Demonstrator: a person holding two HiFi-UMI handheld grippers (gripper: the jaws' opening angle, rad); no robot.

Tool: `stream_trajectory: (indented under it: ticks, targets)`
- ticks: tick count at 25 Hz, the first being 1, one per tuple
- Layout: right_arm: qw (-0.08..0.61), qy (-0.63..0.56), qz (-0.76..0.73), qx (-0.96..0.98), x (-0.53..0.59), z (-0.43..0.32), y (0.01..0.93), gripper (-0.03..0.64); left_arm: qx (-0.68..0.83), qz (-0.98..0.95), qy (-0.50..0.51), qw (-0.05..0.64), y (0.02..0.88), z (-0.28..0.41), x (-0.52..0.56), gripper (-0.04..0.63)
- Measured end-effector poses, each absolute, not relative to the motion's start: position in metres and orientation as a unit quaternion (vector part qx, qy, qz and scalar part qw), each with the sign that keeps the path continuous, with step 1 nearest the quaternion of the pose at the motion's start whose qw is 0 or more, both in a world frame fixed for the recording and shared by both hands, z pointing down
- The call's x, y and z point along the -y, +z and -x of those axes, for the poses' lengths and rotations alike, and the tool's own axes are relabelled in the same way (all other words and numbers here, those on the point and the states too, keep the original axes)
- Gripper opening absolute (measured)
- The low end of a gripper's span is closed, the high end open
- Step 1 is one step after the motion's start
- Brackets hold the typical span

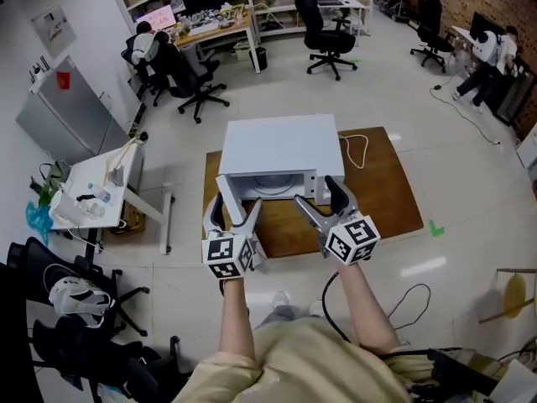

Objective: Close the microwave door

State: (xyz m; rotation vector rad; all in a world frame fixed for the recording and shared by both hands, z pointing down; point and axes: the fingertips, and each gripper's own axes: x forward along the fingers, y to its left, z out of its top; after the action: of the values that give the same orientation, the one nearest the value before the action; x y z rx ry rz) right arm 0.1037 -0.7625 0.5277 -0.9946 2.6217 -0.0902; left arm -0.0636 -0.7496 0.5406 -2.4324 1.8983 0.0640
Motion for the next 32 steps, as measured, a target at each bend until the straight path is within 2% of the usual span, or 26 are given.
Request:
stream_trajectory:
  ticks: [6, 10, 14, 18, 23, 26, 32]
  targets:
    - [0.193, -0.07, 0.362, -0.909, 0.803, -0.13, 0.527, 0.379, -0.59, 0.781, 0.044, -0.199, 0.591, 0.098, 0.768, 0.426]
    - [0.195, -0.088, 0.361, -0.908, 0.821, -0.129, 0.534, 0.37, -0.538, 0.78, 0.049, -0.315, 0.634, 0.117, 0.765, 0.414]
    - [0.2, -0.097, 0.353, -0.909, 0.831, -0.114, 0.535, 0.367, -0.493, 0.761, 0.068, -0.417, 0.691, 0.139, 0.76, 0.324]
    - [0.196, -0.086, 0.339, -0.916, 0.836, -0.101, 0.532, 0.365, -0.469, 0.748, 0.045, -0.467, 0.738, 0.136, 0.753, 0.295]
    - [0.196, -0.078, 0.334, -0.919, 0.838, -0.082, 0.53, 0.365, -0.449, 0.744, 0.01, -0.495, 0.77, 0.12, 0.754, 0.226]
    - [0.193, -0.076, 0.339, -0.918, 0.839, -0.076, 0.531, 0.365, -0.448, 0.735, -0.003, -0.508, 0.782, 0.118, 0.755, 0.139]
    - [0.19, -0.066, 0.354, -0.913, 0.853, -0.085, 0.53, 0.365, -0.424, 0.721, 0.05, -0.545, 0.788, 0.097, 0.778, 0.127]
